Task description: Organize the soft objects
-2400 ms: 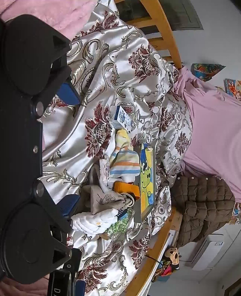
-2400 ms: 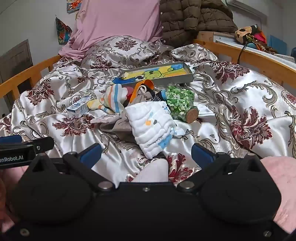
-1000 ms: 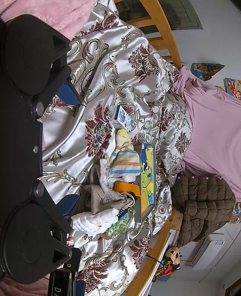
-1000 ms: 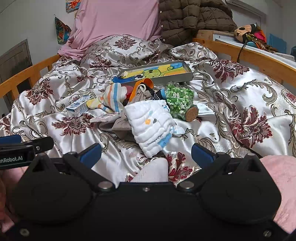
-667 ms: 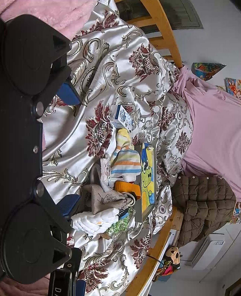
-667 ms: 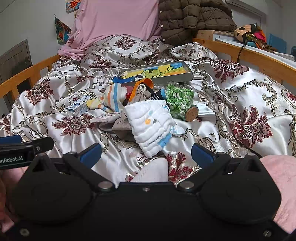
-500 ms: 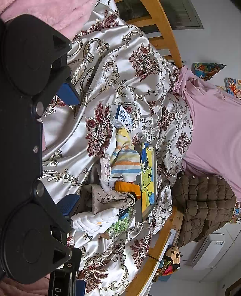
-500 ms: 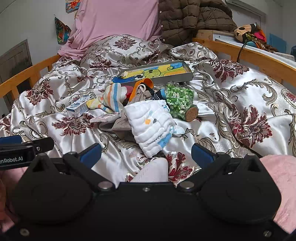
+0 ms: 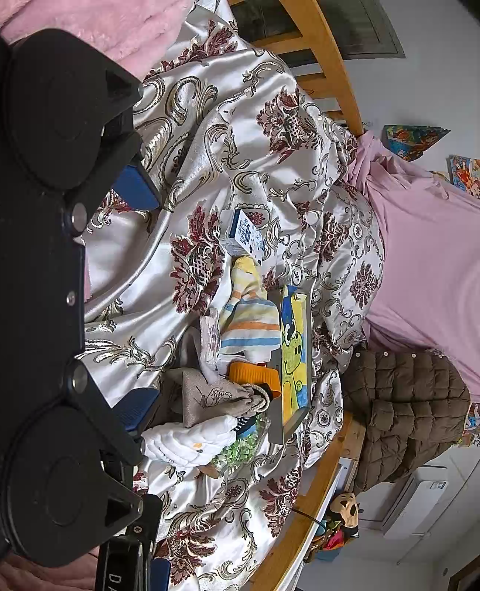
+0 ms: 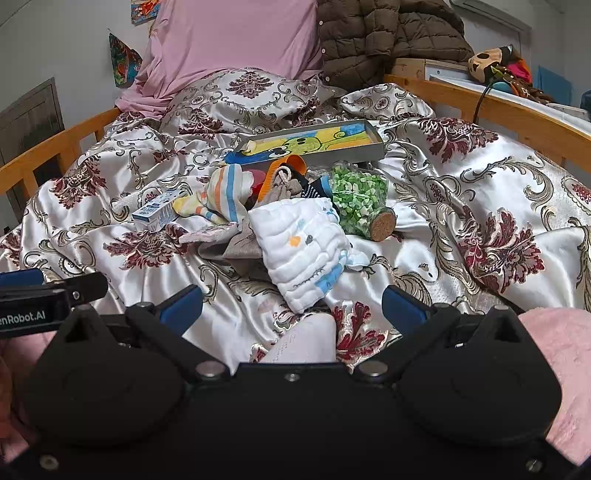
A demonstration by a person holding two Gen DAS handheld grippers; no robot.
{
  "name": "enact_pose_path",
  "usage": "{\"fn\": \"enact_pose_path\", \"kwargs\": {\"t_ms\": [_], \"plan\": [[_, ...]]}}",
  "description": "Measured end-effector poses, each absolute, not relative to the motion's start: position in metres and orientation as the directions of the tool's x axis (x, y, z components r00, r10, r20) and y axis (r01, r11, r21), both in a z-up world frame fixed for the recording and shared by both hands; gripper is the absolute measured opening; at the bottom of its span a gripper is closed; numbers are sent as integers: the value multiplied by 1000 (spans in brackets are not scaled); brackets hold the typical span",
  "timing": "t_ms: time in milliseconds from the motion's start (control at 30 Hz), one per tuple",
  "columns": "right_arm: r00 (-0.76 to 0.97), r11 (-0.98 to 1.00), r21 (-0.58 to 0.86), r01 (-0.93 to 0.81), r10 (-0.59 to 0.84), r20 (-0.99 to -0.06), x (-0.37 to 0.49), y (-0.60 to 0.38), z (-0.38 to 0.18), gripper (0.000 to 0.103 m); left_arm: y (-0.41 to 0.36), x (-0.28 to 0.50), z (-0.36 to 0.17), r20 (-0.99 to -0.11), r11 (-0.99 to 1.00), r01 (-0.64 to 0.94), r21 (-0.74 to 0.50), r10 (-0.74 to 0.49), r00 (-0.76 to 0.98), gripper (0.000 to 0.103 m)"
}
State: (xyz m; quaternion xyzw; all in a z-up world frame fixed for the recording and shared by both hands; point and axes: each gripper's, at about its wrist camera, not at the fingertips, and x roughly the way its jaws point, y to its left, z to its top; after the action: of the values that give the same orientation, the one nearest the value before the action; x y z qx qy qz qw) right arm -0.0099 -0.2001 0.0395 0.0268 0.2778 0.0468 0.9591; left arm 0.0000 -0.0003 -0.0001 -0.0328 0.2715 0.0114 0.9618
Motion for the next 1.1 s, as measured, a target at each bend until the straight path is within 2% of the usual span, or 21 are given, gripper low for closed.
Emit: {"fn": "enact_pose_path", "kwargs": {"t_ms": [1100], "plan": [[840, 994, 77, -75, 105, -533, -9, -199, 39, 102, 0, -1, -6, -531, 997, -41, -58, 4, 847, 102]]}}
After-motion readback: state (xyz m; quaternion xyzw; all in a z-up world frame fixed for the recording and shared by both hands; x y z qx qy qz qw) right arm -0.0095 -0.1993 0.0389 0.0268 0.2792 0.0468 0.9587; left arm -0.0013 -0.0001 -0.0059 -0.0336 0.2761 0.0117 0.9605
